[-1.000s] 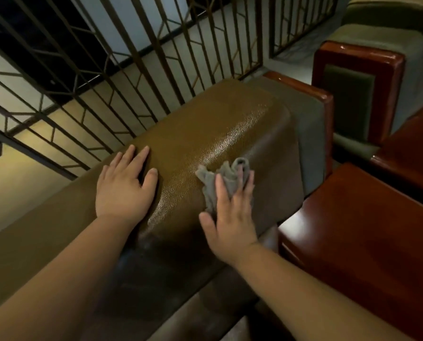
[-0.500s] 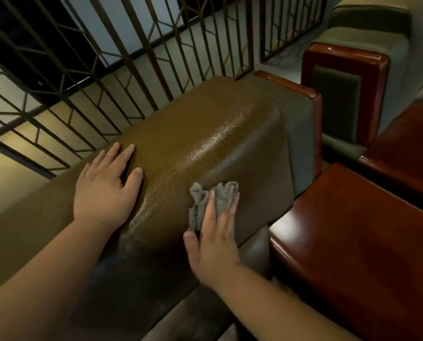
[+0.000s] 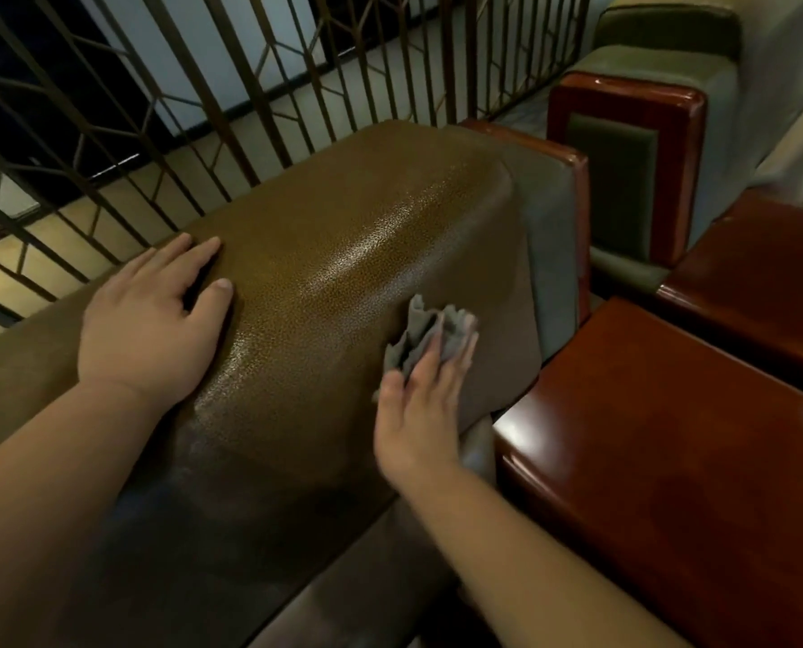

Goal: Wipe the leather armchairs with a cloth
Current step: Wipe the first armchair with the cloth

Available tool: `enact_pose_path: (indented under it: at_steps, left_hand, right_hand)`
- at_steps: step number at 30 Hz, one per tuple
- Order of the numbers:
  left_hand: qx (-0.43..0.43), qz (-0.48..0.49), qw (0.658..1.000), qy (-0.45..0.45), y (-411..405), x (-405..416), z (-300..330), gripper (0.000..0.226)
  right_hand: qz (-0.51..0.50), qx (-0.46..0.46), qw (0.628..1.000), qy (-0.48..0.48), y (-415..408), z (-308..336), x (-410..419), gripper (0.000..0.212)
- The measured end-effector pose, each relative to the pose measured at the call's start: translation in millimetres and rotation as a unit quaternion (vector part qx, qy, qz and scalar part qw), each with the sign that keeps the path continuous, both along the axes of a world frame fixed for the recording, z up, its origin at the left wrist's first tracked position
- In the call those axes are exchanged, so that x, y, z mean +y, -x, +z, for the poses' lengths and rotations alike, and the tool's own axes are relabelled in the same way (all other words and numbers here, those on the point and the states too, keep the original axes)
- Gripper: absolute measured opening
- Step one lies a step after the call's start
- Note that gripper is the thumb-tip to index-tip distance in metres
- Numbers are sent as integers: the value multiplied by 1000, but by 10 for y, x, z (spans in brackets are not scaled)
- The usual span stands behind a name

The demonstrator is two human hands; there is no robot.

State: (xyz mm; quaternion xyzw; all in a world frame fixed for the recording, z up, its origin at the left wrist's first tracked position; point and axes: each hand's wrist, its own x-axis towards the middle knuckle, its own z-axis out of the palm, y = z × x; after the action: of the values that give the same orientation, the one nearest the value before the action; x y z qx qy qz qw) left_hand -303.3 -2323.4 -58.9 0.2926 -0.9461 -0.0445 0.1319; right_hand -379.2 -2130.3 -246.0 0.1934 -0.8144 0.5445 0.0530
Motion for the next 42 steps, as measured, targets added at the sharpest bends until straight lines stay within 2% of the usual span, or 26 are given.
enact_pose_path:
  at_steps: [2, 5, 8, 11, 13, 16, 19, 23, 26, 28, 31, 34, 36, 38, 42]
  left_hand:
    - [12, -3, 1000, 10, -7, -1, -42, 71]
    - [37, -3, 999, 19, -13, 0, -89, 71]
    - [43, 3, 999, 17, -10, -10, -33, 69]
    - [25, 2, 999, 37, -44, -2, -36, 65]
    - [-1, -4, 999, 49, -50, -7, -35, 63]
    - [-51, -30, 998, 36, -52, 69, 53, 62]
    - [-99, -68, 992, 26, 32, 323, 72, 76]
    - [-136, -123, 982, 42, 563, 722, 106, 85]
    - [-157, -156, 967, 123, 1028, 997, -41, 89]
    - [-129, -138, 962, 197, 1146, 1071, -222, 90]
    - [-83, -146, 951, 260, 1126, 973, -375, 85]
    - [-77, -197, 924, 317, 1112, 900, -433, 75]
    - [-78, -216, 915, 332, 1132, 936, -455, 72]
    - [-76, -218, 917, 325, 1146, 962, -428, 73]
    - [-70, -206, 921, 322, 1160, 950, -438, 80]
  right_hand:
    - [-54, 21, 998, 31, 542, -1, 126, 75]
    - [-109, -82, 990, 36, 1136, 88, 307, 76]
    - [-63, -104, 992, 23, 738, 30, 196, 83]
    - [65, -24, 997, -42, -51, -61, 149, 83]
    - [102, 11, 993, -51, -130, -29, 219, 78]
    - [86, 12, 995, -57, 233, 246, 332, 73]
    - [53, -11, 998, -43, 604, 390, 362, 68]
    - [-33, -24, 999, 18, 522, 335, 126, 68]
    - [-19, 34, 999, -25, 23, -11, 38, 67]
    - [15, 58, 997, -41, -99, -264, 77, 68]
    - [-28, 71, 997, -11, 433, -231, 134, 69]
    - [-107, 25, 992, 64, 1230, 58, 197, 66]
    - [-124, 19, 990, 70, 1432, 59, 256, 64]
    - [-105, 20, 991, 84, 1232, -160, 271, 63]
    - [-60, -79, 992, 72, 267, -832, 362, 64]
